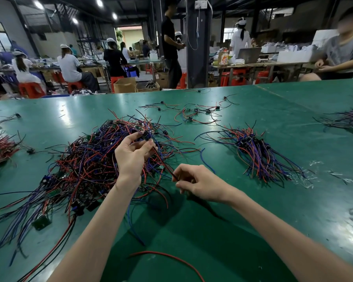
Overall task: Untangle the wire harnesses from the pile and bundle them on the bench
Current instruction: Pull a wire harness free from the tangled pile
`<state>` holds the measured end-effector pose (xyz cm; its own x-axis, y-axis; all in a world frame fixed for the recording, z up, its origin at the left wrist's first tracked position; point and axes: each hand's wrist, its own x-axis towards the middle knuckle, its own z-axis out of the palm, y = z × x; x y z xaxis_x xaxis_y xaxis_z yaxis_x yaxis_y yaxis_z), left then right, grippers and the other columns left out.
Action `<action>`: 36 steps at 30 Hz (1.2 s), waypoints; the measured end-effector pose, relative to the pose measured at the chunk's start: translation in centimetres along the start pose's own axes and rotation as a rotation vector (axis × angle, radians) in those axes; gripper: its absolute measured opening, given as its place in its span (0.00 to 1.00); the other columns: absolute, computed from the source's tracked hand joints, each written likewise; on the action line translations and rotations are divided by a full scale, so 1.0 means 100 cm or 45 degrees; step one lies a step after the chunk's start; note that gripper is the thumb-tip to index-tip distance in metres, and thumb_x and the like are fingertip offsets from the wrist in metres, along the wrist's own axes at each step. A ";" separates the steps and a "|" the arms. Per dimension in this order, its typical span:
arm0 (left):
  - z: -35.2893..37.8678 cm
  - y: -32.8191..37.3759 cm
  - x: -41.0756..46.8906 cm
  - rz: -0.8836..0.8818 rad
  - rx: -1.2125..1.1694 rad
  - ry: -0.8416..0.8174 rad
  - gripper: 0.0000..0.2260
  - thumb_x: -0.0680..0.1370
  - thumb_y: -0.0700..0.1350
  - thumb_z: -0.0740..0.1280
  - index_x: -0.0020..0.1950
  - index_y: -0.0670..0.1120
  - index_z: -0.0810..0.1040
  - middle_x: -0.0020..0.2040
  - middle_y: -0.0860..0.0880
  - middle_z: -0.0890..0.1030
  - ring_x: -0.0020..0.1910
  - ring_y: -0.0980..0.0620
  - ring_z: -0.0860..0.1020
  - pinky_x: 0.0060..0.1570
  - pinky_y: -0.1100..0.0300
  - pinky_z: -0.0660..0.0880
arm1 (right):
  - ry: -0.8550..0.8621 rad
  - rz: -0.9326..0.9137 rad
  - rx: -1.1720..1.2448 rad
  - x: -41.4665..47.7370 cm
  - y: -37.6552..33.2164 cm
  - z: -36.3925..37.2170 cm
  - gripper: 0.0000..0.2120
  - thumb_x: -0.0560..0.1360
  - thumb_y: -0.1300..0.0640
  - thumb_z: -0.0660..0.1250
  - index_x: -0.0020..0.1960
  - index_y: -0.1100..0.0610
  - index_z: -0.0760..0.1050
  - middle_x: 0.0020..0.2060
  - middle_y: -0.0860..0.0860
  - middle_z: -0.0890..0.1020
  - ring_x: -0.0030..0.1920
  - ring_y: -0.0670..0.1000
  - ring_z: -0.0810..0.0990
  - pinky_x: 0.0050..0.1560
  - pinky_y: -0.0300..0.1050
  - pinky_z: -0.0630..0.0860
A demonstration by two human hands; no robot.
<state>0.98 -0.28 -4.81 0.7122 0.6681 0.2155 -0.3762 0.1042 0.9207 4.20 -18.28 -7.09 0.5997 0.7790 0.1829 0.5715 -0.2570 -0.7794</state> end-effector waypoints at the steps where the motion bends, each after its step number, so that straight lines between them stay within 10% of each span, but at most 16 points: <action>1: 0.000 0.000 0.000 -0.005 -0.014 -0.002 0.14 0.73 0.30 0.70 0.56 0.40 0.75 0.40 0.43 0.80 0.33 0.51 0.82 0.36 0.63 0.79 | 0.014 -0.033 0.012 -0.001 -0.002 0.001 0.03 0.76 0.64 0.66 0.49 0.58 0.74 0.34 0.50 0.79 0.34 0.48 0.75 0.39 0.37 0.71; 15: 0.007 -0.028 -0.010 0.169 0.351 -0.088 0.13 0.72 0.32 0.72 0.52 0.45 0.77 0.36 0.47 0.83 0.33 0.50 0.82 0.41 0.56 0.80 | 0.124 -0.282 0.133 -0.006 -0.014 0.011 0.07 0.73 0.74 0.62 0.47 0.65 0.75 0.34 0.41 0.76 0.34 0.38 0.75 0.41 0.27 0.69; 29: 0.005 -0.008 -0.005 -0.156 -0.245 0.046 0.13 0.72 0.28 0.69 0.53 0.40 0.74 0.37 0.43 0.80 0.30 0.51 0.81 0.34 0.63 0.79 | 0.036 0.494 0.833 0.005 -0.002 0.008 0.09 0.73 0.74 0.60 0.40 0.62 0.73 0.24 0.56 0.75 0.16 0.43 0.62 0.18 0.30 0.56; 36: 0.002 -0.002 -0.002 -0.340 -0.407 0.022 0.13 0.74 0.28 0.66 0.53 0.40 0.71 0.33 0.43 0.83 0.30 0.50 0.82 0.30 0.66 0.78 | 0.025 0.388 0.731 0.003 0.002 0.007 0.09 0.74 0.72 0.60 0.43 0.60 0.72 0.26 0.55 0.74 0.17 0.45 0.64 0.17 0.32 0.58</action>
<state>1.00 -0.61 -4.96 0.8004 0.5990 -0.0250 -0.3469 0.4968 0.7956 4.07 -17.68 -7.59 0.7009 0.7076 -0.0901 -0.0127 -0.1139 -0.9934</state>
